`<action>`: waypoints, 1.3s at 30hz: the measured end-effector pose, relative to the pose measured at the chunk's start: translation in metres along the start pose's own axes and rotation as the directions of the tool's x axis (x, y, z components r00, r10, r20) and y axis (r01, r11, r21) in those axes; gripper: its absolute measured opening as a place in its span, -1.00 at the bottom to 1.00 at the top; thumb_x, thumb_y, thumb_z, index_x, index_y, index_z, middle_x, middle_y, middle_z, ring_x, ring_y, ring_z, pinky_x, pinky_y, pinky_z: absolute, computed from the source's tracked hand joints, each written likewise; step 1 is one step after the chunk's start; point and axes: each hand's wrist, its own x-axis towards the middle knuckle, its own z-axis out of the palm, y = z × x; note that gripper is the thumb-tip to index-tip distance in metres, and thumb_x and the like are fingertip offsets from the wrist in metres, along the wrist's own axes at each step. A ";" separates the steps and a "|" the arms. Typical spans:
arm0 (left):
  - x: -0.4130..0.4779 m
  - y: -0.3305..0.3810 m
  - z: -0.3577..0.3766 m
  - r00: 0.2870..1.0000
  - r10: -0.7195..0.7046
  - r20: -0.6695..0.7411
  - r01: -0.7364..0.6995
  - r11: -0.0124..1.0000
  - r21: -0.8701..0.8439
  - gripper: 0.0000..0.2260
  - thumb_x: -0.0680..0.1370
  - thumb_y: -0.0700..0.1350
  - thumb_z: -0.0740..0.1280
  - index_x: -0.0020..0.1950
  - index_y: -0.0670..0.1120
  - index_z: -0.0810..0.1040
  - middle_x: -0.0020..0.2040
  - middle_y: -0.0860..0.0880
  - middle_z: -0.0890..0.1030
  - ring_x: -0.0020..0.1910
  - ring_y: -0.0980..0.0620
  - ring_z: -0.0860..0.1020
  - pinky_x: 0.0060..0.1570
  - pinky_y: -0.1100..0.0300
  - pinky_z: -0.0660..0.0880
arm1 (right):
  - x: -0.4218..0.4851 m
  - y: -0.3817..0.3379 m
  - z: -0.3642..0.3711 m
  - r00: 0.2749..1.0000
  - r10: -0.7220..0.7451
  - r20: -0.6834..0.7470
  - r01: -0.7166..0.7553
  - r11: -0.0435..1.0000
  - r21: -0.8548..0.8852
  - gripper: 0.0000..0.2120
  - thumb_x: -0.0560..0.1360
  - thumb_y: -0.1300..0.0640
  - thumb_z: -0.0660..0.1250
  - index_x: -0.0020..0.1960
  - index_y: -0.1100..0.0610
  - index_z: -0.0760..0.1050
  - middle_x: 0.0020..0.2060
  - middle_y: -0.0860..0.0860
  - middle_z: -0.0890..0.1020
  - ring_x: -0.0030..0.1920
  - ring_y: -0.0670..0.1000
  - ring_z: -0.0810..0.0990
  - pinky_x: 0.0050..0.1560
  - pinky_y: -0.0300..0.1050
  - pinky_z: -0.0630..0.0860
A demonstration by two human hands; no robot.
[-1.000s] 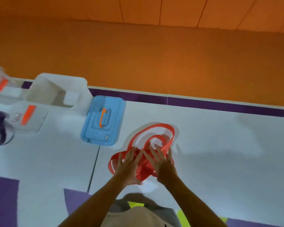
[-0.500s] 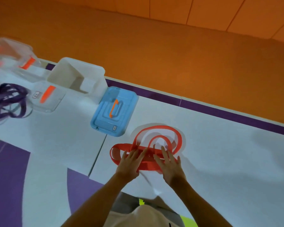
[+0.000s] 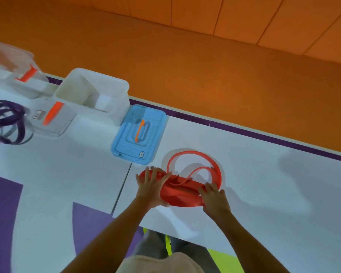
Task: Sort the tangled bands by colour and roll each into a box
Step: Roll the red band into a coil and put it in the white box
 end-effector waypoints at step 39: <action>-0.151 0.002 -0.007 0.807 -0.560 -0.184 -0.086 0.198 -0.976 -0.42 0.24 0.10 0.49 0.27 0.06 0.61 -0.06 0.00 0.74 -0.15 0.08 0.73 -0.10 0.16 0.67 | -0.051 -0.066 -0.084 0.878 0.049 -0.477 0.450 0.259 0.855 -0.62 0.36 0.07 0.54 0.11 -0.23 0.58 -0.13 -0.27 0.71 -0.13 -0.21 0.67 -0.13 -0.48 0.48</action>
